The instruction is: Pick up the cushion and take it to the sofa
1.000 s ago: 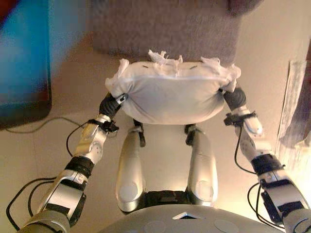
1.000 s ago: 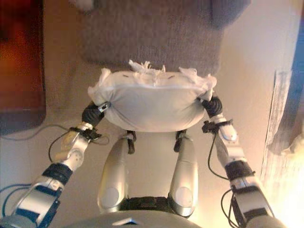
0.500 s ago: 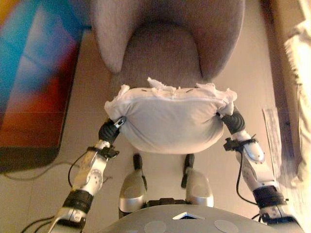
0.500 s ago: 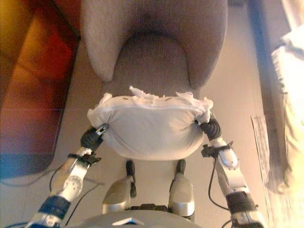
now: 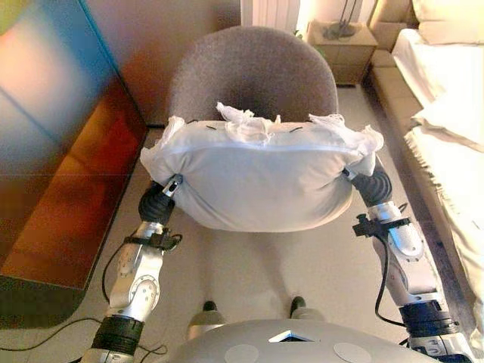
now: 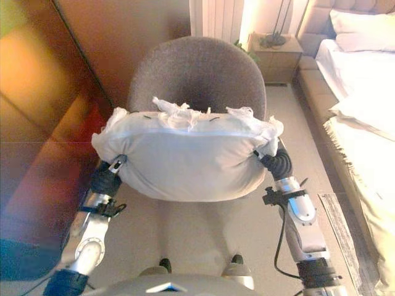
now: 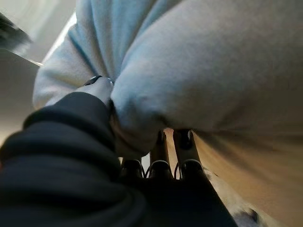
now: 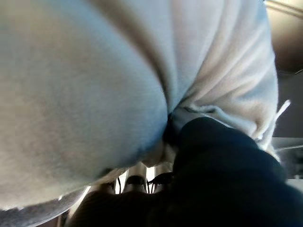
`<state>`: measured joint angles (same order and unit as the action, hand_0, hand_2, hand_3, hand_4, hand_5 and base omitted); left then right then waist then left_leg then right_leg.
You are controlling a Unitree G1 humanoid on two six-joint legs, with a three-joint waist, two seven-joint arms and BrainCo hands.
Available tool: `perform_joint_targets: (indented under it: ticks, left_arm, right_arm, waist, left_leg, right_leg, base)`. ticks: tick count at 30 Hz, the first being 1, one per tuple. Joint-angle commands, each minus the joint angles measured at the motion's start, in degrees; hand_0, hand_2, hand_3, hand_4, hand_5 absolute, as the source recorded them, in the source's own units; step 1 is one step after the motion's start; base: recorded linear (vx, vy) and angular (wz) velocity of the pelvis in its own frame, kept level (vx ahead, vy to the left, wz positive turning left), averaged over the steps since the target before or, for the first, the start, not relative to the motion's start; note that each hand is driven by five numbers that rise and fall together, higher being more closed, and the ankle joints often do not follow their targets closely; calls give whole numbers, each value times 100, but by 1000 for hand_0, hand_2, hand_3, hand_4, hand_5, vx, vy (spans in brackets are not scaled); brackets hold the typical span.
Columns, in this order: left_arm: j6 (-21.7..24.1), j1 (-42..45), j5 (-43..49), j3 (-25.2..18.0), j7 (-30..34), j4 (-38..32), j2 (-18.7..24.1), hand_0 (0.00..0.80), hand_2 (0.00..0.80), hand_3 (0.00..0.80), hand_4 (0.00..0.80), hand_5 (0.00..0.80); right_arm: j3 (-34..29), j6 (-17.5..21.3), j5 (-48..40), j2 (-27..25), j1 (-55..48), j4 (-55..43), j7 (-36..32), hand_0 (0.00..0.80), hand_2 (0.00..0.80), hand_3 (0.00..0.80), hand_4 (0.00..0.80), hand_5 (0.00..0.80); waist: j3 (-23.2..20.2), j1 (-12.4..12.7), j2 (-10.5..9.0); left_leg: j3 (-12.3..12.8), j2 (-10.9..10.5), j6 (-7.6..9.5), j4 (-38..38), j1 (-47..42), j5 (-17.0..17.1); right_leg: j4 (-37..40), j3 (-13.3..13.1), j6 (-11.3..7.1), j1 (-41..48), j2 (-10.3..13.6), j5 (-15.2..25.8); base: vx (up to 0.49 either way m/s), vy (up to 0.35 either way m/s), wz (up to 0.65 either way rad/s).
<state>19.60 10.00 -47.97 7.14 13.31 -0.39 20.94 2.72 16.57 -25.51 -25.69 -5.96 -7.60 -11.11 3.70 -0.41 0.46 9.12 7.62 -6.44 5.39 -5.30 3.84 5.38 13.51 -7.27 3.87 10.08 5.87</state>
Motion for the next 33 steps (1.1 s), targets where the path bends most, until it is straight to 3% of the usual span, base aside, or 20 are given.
perform_joint_targets:
  ticks: [1, 9, 12, 15, 17, 19, 20, 24, 28, 33]
  left_arm:
    - [651, -757, 258, 68, 161, -975, 93, 800, 800, 800, 800, 800]
    - [707, -870, 275, 84, -125, -1089, 109, 800, 800, 800, 800, 800]
    - [820, -816, 166, 43, -146, -1114, 86, 800, 800, 800, 800, 800]
    - [966, -769, 92, 33, -181, -1034, 39, 800, 800, 800, 800, 800]
    - [989, -817, 115, 48, -134, -945, -23, 800, 800, 800, 800, 800]
    - [1046, -796, 215, 78, -245, -986, -63, 800, 800, 800, 800, 800]
    - [1053, -793, 241, 89, -289, -1015, -66, 800, 800, 800, 800, 800]
    - [1098, -868, 385, 246, -609, -1008, -84, 800, 800, 800, 800, 800]
    - [1140, -776, 458, 294, -710, -1010, -106, 800, 800, 800, 800, 800]
    - [1184, -604, 397, 291, -642, -987, -117, 800, 800, 800, 800, 800]
  right_arm:
    - [35, 744, -206, -17, 552, -910, -275, 800, 800, 800, 800, 800]
    - [194, 591, -156, -32, 687, -969, 15, 800, 800, 800, 800, 800]
    - [282, 673, -260, -121, 778, -920, -99, 800, 800, 800, 800, 800]
    - [418, 891, -298, -181, 825, -795, -120, 800, 800, 800, 800, 800]
    - [475, 988, -328, -212, 912, -699, -47, 800, 800, 800, 800, 800]
    - [620, 948, -166, -141, 1056, -697, 34, 800, 800, 800, 800, 800]
    - [688, 909, -120, -126, 1112, -712, 75, 800, 800, 800, 800, 800]
    - [874, 807, -49, -90, 1186, -682, 222, 800, 800, 800, 800, 800]
    - [948, 696, -81, -98, 1109, -723, 194, 800, 800, 800, 800, 800]
    - [953, 647, -241, -155, 1077, -703, 177, 800, 800, 800, 800, 800]
  waist:
    - [-90, 153, -129]
    - [-25, 134, -153]
    - [160, 135, -268]
    - [510, 161, -396]
    - [674, 211, -407]
    - [818, 362, -247]
    - [848, 417, -196]
    - [796, 593, 21]
    - [703, 737, 100]
    - [734, 807, 112]
  left_leg:
    - [-58, 30, 179, -39, -109, -489]
    - [-168, 268, 48, -39, -167, -310]
    - [-213, 459, -37, -1023, 118, -164]
    - [-137, 557, 60, -2586, 858, 120]
    - [-189, 387, 132, -2869, 1112, 60]
    - [-435, -50, 131, -2464, 1295, 216]
    - [-493, -155, 137, -2247, 1317, 285]
    - [-572, -328, 88, -951, 1418, 799]
    - [-854, -242, -15, -155, 1496, 1220]
    - [-1182, 113, -116, -39, 1762, 1250]
  right_leg:
    - [-38, 267, 3, 445, -17, -470]
    - [-71, 86, 257, 470, -326, -606]
    - [-284, -28, 416, 344, -378, -652]
    - [-557, -88, 639, 286, -421, -683]
    - [-676, -74, 666, 329, -440, -748]
    - [-753, -205, 634, 454, -609, -875]
    - [-738, -272, 631, 519, -668, -923]
    - [-688, -503, 639, 962, -929, -1229]
    - [-864, -759, 707, 1286, -1070, -1628]
    - [-1305, -886, 781, 1353, -1081, -2127]
  base:
    - [-45, -117, 0]
    - [-29, -162, 0]
    - [-76, -202, -8]
    - [-77, -243, -29]
    - [-10, -115, -30]
    - [95, -19, -9]
    - [161, 10, -23]
    - [270, 43, -68]
    - [337, 53, 21]
    - [334, 117, -10]
